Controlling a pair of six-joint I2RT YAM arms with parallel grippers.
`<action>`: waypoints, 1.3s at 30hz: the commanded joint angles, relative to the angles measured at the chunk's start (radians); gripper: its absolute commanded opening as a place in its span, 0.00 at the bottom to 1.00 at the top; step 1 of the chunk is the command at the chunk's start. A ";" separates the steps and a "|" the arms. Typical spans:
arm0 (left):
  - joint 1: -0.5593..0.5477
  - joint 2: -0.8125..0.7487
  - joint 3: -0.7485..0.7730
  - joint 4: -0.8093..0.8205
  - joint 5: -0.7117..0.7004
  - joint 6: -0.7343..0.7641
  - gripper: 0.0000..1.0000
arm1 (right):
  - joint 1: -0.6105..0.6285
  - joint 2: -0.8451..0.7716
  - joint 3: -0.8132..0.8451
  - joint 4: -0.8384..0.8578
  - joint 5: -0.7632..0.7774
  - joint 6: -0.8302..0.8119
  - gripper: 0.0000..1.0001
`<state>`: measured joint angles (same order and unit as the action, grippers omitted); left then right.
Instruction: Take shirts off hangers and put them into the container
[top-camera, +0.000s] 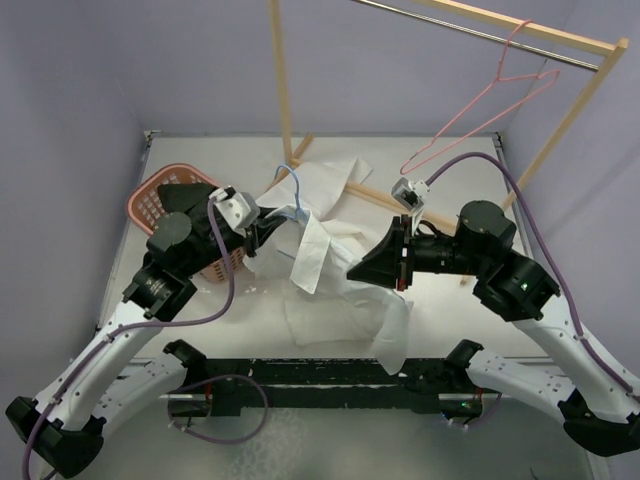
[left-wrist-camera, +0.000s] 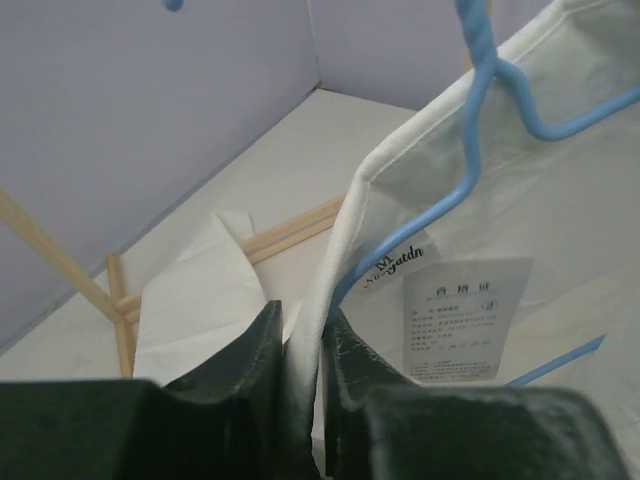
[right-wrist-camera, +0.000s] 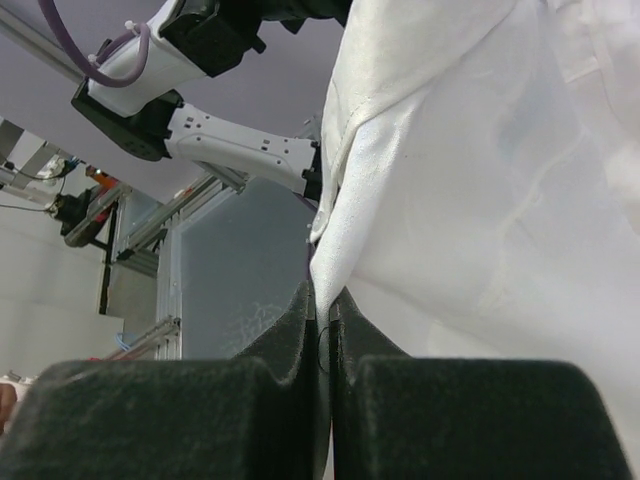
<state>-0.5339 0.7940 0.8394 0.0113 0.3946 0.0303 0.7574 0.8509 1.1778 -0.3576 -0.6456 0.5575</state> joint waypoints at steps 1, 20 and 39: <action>-0.010 -0.028 0.049 -0.058 -0.138 0.089 0.12 | 0.003 -0.020 0.025 0.044 -0.003 -0.029 0.00; -0.032 0.052 0.383 -0.457 -0.575 0.229 0.00 | 0.003 0.162 0.380 -0.398 0.494 -0.264 0.58; -0.032 0.005 0.499 -0.592 -0.483 0.229 0.00 | 0.003 0.368 0.840 -0.714 0.870 -0.439 0.59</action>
<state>-0.5697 0.8257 1.3380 -0.6346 -0.1181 0.2726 0.7589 1.1820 1.9392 -0.8986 0.1471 0.1749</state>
